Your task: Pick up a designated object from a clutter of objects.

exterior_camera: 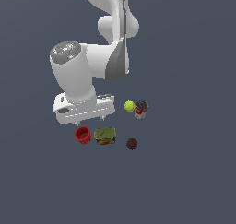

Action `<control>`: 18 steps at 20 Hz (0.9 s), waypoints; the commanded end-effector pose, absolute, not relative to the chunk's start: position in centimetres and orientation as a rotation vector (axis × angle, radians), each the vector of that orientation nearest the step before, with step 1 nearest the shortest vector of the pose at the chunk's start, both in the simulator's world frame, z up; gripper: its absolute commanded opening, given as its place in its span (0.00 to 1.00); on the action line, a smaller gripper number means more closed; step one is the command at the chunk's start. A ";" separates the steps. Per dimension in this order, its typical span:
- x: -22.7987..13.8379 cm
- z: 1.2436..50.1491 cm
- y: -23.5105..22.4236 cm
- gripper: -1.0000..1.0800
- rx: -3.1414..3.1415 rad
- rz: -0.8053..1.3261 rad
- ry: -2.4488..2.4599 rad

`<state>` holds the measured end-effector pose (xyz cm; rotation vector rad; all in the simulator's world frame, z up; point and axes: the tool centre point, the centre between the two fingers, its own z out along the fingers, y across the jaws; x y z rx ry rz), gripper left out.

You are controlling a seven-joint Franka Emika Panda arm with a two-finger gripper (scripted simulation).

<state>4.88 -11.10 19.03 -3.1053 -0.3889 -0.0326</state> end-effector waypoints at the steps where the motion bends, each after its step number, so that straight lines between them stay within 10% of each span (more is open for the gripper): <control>1: 5.0 16.8 -12.6 0.96 -3.100 -0.026 -0.448; 18: 4.5 9.7 -17.3 0.96 -3.078 0.000 -0.627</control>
